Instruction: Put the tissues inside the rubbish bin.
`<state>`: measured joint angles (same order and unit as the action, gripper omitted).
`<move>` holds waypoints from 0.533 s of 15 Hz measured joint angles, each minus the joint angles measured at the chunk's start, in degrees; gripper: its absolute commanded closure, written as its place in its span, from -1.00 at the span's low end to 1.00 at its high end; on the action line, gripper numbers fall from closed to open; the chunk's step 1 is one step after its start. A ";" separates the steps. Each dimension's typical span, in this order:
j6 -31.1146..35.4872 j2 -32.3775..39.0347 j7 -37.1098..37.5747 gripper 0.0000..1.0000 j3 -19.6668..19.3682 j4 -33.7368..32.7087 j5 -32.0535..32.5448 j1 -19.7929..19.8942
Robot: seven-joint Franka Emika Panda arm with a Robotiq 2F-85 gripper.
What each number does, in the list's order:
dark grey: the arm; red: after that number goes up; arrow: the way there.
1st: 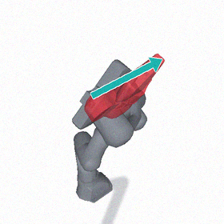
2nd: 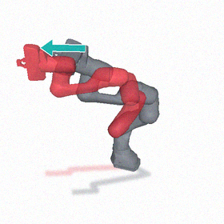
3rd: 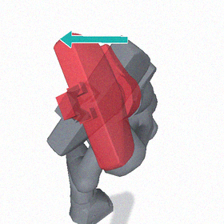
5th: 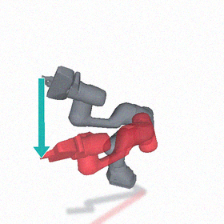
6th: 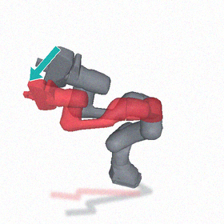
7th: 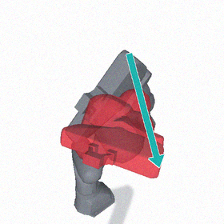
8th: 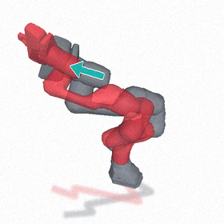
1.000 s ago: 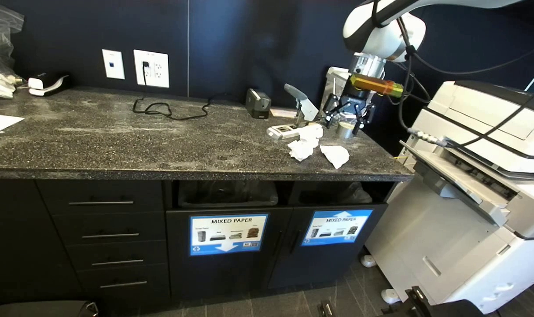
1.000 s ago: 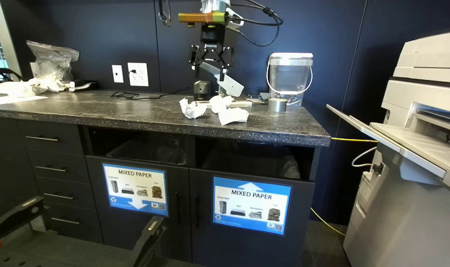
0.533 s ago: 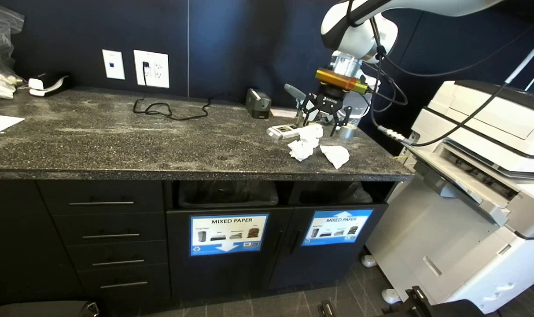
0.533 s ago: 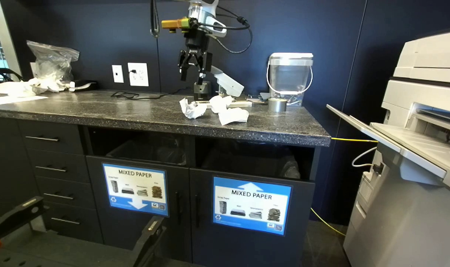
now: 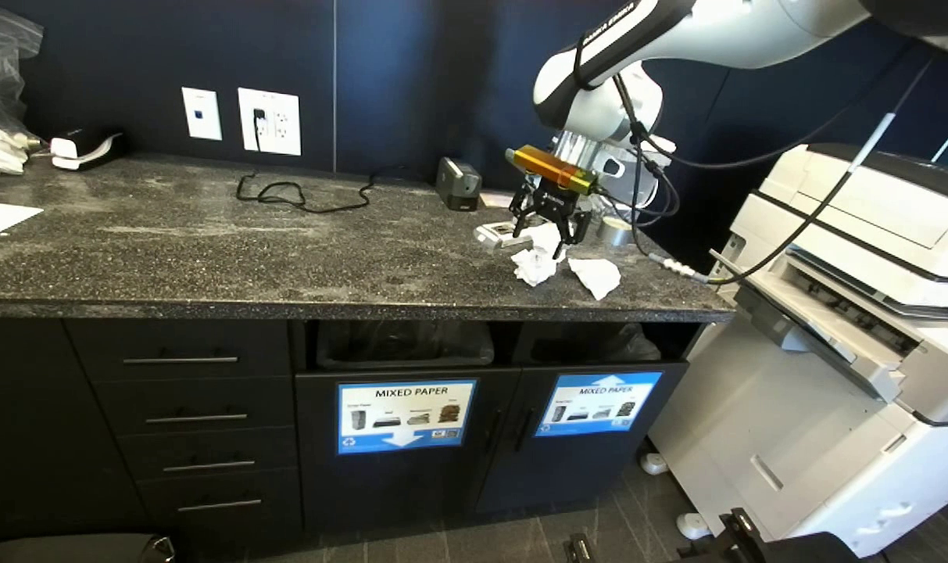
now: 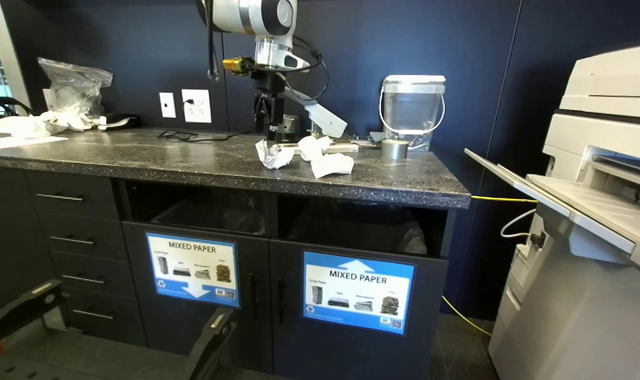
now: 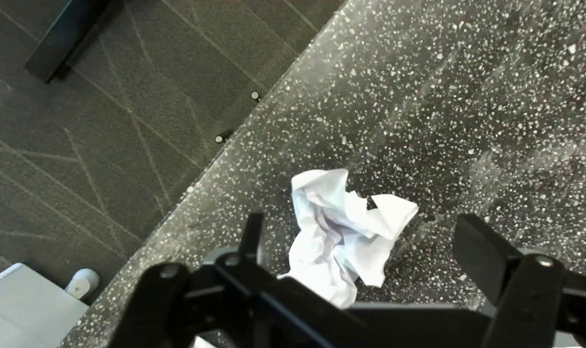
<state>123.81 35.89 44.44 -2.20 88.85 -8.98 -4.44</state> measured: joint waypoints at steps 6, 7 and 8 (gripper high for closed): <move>4.72 4.09 7.87 -1.00 -2.56 -0.06 4.05 -2.87; 5.36 4.58 8.82 -1.00 -2.94 -0.08 4.81 -3.17; 6.06 5.03 9.67 -1.00 -3.23 -0.08 5.48 -3.33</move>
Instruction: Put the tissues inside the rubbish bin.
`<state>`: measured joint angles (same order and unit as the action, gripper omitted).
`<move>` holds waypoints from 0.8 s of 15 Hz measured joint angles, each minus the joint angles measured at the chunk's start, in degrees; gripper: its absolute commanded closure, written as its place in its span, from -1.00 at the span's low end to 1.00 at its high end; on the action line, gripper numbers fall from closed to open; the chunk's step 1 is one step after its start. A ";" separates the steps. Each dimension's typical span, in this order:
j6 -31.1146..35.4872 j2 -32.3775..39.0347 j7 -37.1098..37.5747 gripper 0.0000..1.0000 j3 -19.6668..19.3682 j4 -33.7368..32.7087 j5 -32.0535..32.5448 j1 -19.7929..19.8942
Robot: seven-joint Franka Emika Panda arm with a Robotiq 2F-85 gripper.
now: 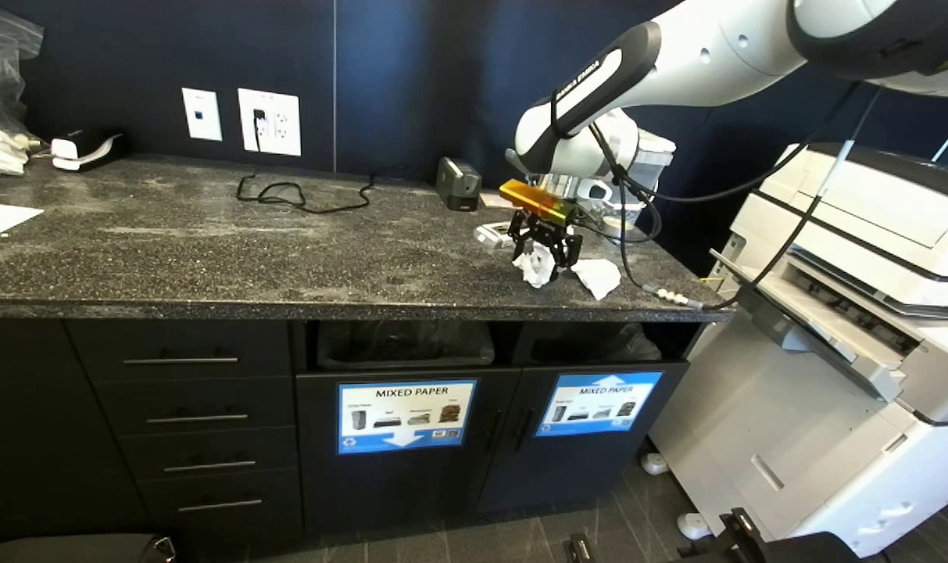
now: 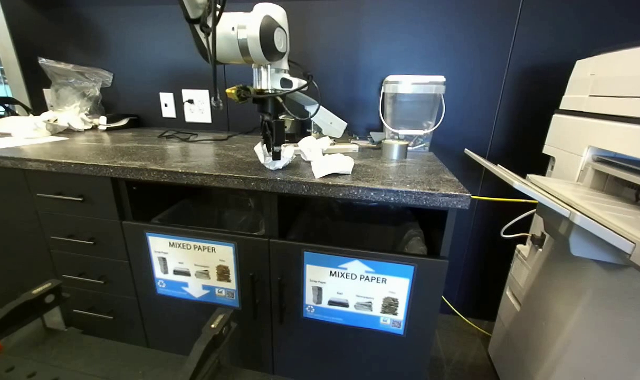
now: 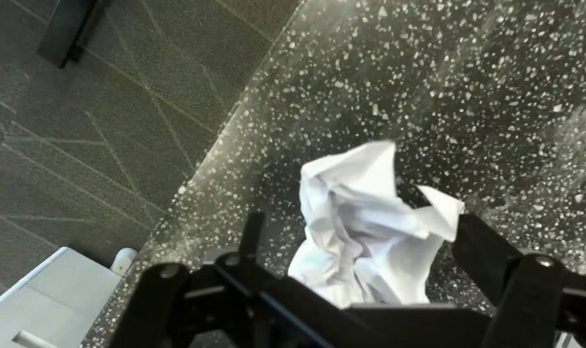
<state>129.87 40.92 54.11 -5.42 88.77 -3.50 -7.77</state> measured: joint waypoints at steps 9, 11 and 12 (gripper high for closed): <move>3.23 2.51 4.03 -1.00 -2.13 -0.59 1.88 -0.19; 3.32 2.70 4.25 -0.75 -2.46 -0.61 2.14 -0.18; 3.32 2.74 4.26 -0.46 -2.51 -0.61 2.32 -0.19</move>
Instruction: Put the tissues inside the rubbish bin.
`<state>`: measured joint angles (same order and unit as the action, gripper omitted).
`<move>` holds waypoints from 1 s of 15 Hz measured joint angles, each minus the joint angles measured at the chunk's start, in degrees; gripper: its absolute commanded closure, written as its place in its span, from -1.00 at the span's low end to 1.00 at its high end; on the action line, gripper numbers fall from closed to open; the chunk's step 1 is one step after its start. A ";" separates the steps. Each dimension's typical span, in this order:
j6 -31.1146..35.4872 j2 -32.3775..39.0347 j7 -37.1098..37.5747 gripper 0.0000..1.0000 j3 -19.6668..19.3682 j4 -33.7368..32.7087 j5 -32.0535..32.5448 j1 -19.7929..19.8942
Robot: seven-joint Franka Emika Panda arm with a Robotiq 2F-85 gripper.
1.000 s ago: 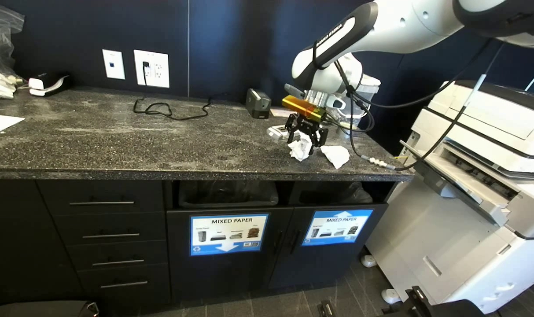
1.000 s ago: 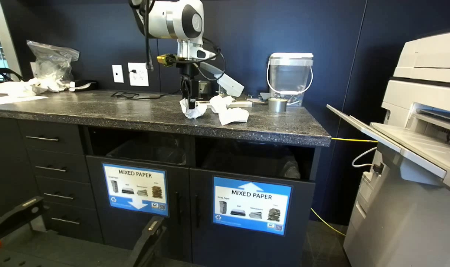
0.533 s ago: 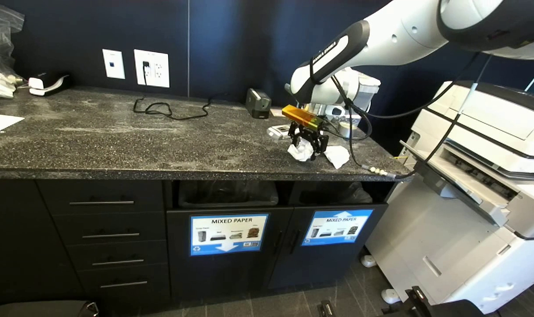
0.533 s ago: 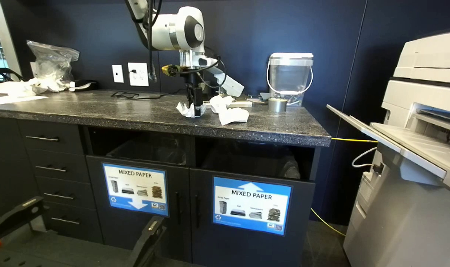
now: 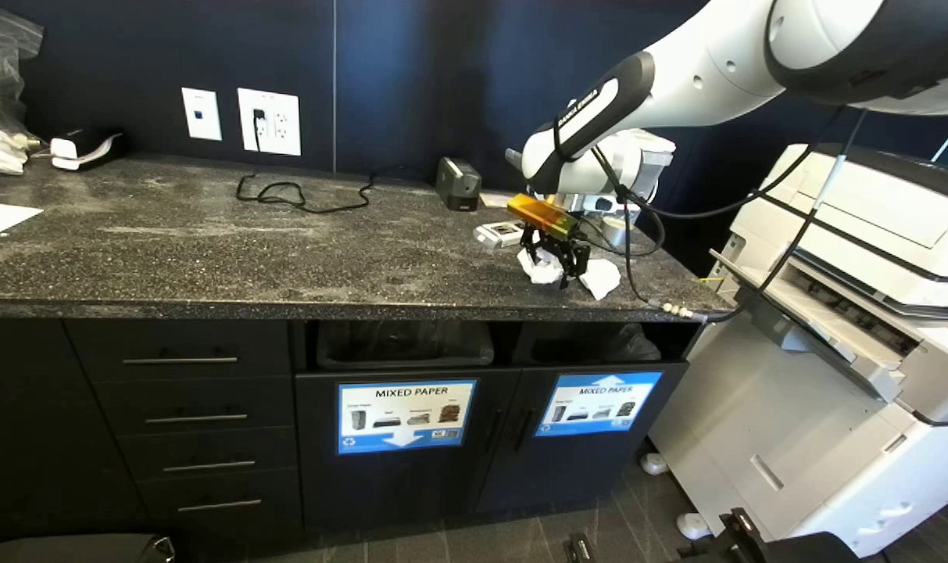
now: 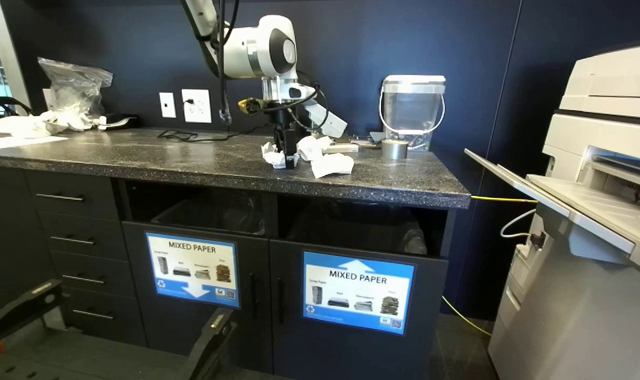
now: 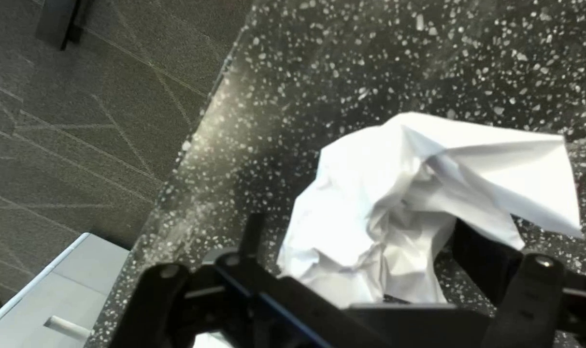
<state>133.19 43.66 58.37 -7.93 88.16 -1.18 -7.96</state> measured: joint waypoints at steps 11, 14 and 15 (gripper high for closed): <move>-0.04 0.12 -0.79 0.84 0.07 -0.65 0.14 0.01; -0.04 0.27 -4.52 0.77 0.46 -0.56 0.14 0.32; -0.04 0.33 -6.33 0.73 0.65 -0.55 0.14 0.50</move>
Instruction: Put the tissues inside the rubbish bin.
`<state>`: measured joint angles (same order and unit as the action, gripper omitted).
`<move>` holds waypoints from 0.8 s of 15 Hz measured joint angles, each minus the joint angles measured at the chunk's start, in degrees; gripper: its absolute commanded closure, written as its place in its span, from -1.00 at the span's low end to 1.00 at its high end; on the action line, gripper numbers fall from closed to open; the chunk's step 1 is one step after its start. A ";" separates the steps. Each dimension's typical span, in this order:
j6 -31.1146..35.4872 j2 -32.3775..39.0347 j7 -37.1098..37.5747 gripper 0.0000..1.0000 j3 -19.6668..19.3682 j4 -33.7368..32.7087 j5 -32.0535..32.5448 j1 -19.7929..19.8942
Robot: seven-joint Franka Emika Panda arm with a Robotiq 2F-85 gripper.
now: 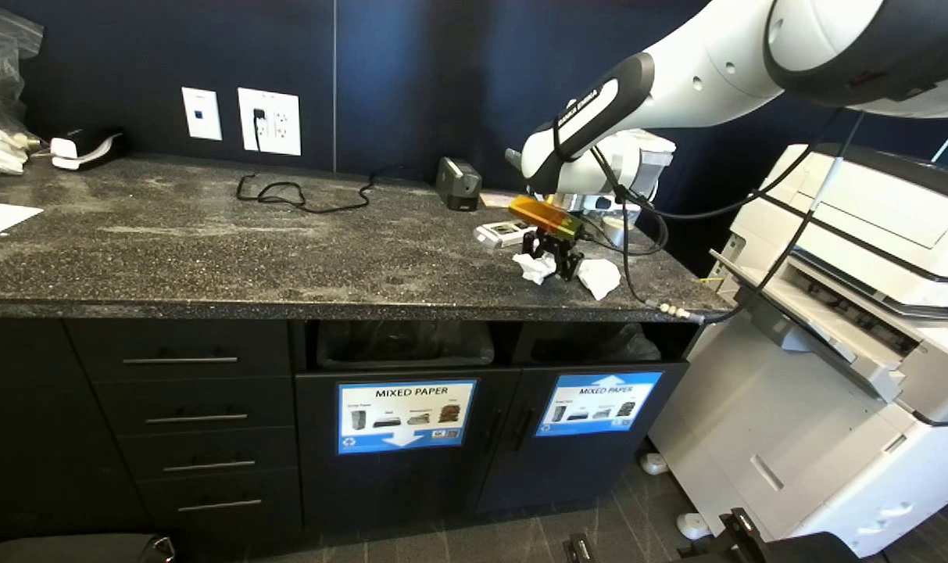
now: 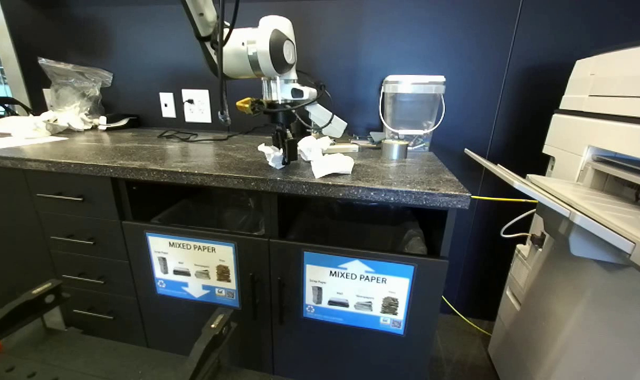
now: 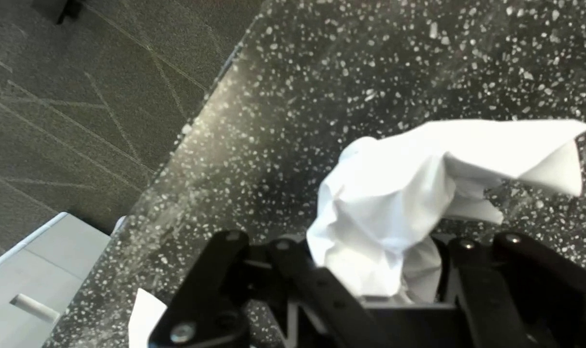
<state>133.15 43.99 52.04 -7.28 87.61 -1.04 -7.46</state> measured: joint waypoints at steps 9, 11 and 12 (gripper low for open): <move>0.02 0.27 -25.85 0.73 2.50 0.00 0.00 2.79; 0.08 0.26 -32.19 0.71 2.93 0.02 0.00 3.33; 0.10 0.26 -35.43 0.72 3.23 0.02 0.00 3.67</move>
<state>133.25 44.25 16.61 -4.05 87.62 -1.04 -3.79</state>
